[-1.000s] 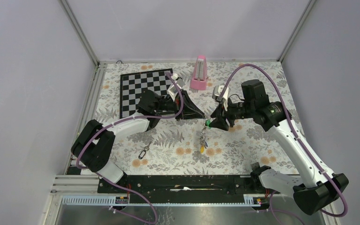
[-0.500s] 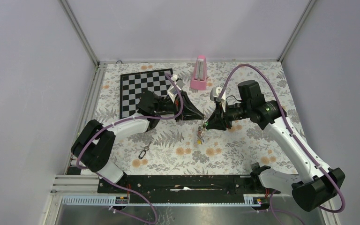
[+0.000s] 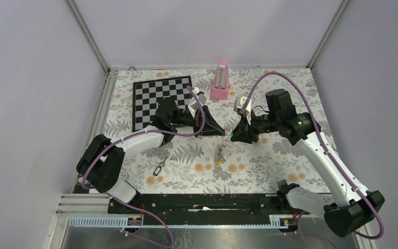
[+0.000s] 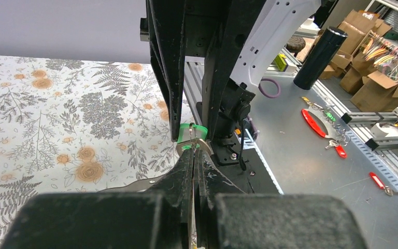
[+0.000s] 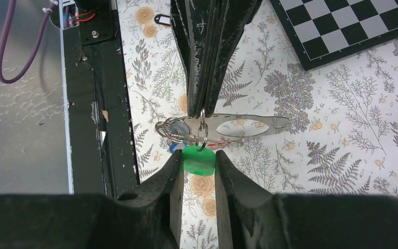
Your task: Put the keys on the keyring
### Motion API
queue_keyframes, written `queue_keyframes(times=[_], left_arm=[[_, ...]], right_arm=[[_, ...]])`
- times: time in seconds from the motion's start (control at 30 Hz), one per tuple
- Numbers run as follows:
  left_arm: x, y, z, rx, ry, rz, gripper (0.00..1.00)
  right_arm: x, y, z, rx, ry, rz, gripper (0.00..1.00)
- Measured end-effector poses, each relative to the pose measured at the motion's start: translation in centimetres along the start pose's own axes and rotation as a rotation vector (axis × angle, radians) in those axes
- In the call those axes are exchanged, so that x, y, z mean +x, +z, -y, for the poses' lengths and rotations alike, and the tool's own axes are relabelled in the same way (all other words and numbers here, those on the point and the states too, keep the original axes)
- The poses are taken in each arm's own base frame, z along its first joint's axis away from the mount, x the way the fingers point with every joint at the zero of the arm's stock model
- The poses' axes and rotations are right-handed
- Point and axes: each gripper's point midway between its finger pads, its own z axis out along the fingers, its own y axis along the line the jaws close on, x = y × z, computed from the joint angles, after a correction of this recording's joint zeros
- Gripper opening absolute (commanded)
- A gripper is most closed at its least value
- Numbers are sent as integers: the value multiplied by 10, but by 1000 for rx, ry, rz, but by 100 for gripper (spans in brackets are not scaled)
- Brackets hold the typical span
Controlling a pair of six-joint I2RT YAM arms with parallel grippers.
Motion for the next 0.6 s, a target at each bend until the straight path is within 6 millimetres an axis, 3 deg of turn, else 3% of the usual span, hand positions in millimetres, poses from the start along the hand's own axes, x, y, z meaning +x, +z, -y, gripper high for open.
queue_keyframes(times=[0.6], left_arm=[[6, -2, -1, -17, 66, -34, 0]], right_arm=[[-3, 1, 3, 7, 44, -16, 0]])
